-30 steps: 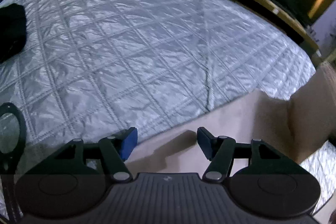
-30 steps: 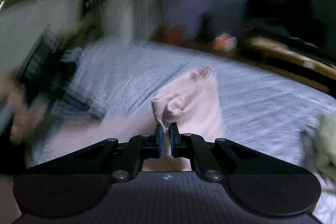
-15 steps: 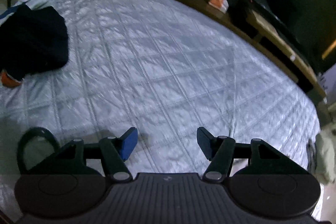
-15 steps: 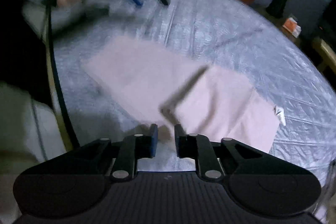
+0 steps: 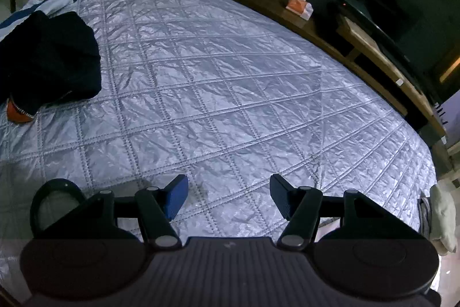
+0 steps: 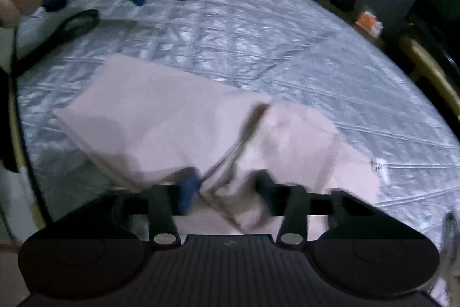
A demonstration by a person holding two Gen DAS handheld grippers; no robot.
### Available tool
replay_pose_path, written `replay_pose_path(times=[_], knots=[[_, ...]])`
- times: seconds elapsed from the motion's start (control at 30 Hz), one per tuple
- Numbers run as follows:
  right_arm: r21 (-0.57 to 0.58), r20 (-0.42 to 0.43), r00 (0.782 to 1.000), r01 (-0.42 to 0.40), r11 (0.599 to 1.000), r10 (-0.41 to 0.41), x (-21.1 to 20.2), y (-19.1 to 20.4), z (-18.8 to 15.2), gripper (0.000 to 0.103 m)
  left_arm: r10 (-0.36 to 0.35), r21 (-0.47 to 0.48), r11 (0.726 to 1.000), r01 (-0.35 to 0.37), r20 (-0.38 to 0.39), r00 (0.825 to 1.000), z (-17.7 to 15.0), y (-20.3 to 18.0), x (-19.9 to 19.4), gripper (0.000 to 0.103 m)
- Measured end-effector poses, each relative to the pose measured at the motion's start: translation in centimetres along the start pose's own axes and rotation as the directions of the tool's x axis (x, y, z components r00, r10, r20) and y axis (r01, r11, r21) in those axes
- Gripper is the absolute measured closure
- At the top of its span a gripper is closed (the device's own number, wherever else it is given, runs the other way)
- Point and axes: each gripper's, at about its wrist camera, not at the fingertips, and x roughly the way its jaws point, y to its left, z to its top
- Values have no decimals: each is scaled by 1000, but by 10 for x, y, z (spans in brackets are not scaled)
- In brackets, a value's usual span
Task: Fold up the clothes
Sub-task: 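Fold the held shirt end over the shirt with the right tool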
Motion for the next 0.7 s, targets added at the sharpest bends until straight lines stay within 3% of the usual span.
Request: replay_pose_path(times=[0.13,0.2,0.27,0.53,0.7], knots=[[59,14,999,-31,998,31,-7,-13,-4,67,-3,-9,1000,3,-1,1000,1,1,0,44],[70,30,999,-26,997,24,-12,-15,-4,79,-4,-7,1000,4,0,1000,0,0,-1,44],[66,51,999,-13,998,10,-19,-14,-2,84,-5,-7,1000,5,0,1000,0,0,0,44],[-32,109,994,-26,999,30,-48,3,3,85,-5,-10,1000,5,1,1000,1,0,0,44],[-137,90,995,-26,990,38,-31,20,-4,83,-4,-13,1000,4,-1,1000,0,1,0,44]])
